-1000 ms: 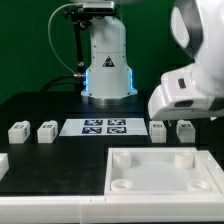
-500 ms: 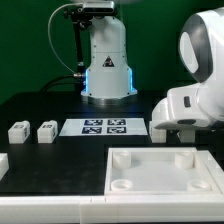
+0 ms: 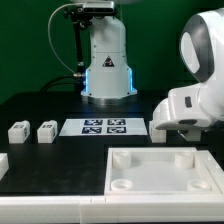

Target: Assemble one leg

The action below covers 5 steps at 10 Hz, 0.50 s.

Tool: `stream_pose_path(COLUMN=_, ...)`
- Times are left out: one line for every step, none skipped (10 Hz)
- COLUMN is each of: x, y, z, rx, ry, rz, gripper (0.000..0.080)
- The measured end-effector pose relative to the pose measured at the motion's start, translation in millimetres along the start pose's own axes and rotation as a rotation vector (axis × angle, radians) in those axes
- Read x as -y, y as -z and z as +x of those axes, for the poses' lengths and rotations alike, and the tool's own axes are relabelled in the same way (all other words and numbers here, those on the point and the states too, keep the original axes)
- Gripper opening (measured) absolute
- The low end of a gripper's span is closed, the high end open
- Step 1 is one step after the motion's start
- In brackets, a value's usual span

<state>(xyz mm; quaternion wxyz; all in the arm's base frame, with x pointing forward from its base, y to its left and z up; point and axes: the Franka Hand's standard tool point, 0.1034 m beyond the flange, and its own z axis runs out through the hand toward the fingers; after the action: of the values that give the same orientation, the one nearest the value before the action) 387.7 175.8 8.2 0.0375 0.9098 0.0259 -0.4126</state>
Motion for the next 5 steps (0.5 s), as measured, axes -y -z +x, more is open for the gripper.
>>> stream_pose_path(x=0.0, y=0.1, z=0.0, rx=0.000, ry=0.000, rz=0.000, gripper=0.0290)
stream_pose_path(x=0.0, y=0.1, z=0.0, rx=0.000, ry=0.000, rz=0.000, gripper=0.0290)
stream_pose_path(x=0.0, y=0.1, z=0.0, rx=0.000, ry=0.000, rz=0.000, gripper=0.0290)
stream_pose_path(x=0.0, y=0.1, z=0.0, rx=0.000, ry=0.000, rz=0.000, gripper=0.0290)
stream_pose_path(x=-2.1, y=3.0, z=0.2, rx=0.001, ry=0.016, rz=0.000, gripper=0.0290)
